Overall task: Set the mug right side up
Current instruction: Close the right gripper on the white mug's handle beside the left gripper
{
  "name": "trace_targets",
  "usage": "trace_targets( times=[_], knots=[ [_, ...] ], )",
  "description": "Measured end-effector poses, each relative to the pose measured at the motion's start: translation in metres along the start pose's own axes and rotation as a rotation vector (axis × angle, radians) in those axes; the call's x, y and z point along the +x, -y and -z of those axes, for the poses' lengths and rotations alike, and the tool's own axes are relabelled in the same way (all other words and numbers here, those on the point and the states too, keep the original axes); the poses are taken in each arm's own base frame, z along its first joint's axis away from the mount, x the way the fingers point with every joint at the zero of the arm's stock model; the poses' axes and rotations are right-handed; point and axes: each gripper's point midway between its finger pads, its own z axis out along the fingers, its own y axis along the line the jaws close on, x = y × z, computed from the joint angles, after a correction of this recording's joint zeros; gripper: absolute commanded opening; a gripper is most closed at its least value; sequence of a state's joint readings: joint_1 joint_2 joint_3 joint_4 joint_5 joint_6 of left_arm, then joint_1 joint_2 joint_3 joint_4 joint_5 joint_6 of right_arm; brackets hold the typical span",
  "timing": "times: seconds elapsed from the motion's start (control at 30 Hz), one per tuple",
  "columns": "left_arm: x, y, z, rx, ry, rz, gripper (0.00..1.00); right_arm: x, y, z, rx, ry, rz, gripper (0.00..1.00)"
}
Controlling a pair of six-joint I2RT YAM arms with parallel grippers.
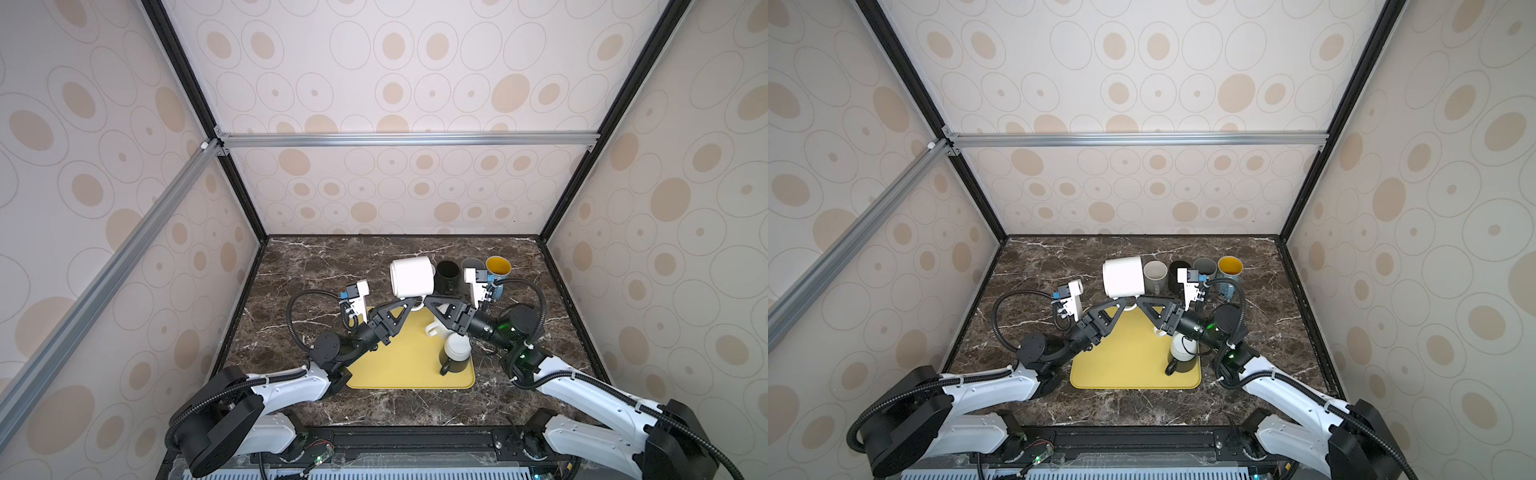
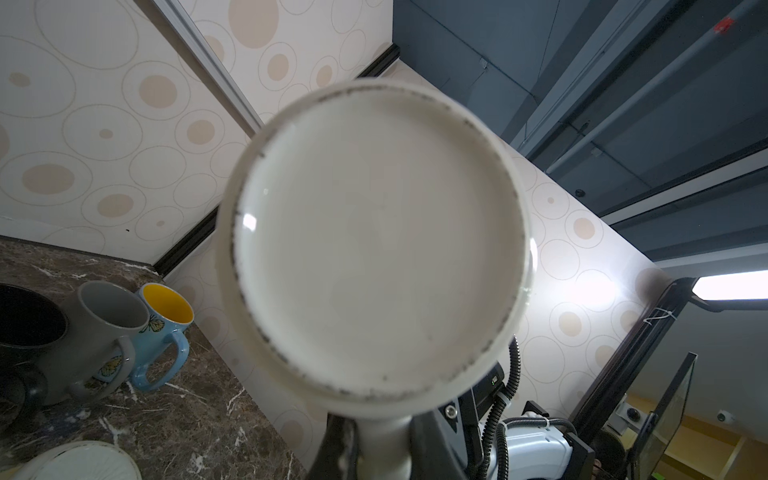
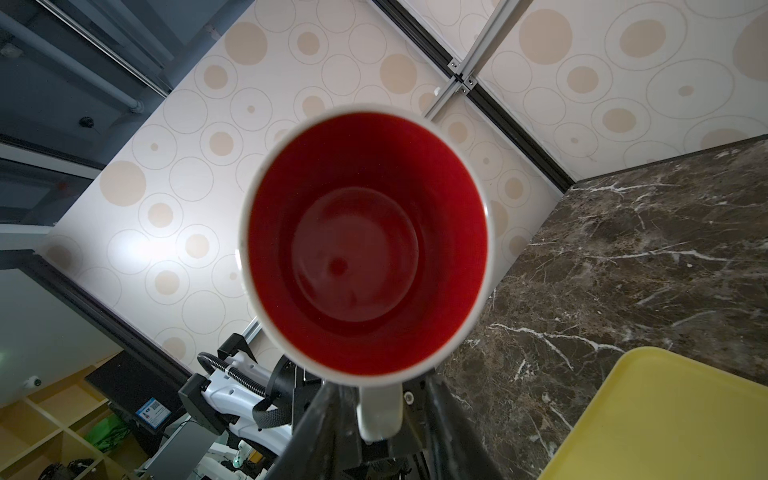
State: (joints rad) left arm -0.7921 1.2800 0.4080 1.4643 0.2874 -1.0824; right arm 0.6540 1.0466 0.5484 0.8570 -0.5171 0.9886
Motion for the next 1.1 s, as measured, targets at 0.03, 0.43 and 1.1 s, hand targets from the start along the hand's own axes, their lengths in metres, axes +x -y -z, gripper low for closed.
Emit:
trace_targets(
  times=[0.03,0.43,1.1],
  knots=[
    [0.000,0.000,0.000,0.002,0.002,0.001,0.00,-0.001,-0.002,0.000,-0.006,0.000,0.001,0.36],
    [0.001,-0.001,-0.001,0.016,0.005,0.017,0.00,0.000,-0.002,-0.008,-0.040,-0.014,-0.019,0.33],
    [0.004,-0.002,-0.002,0.023,0.004,0.027,0.00,0.002,0.003,-0.015,-0.055,-0.027,-0.050,0.29]
  ],
)
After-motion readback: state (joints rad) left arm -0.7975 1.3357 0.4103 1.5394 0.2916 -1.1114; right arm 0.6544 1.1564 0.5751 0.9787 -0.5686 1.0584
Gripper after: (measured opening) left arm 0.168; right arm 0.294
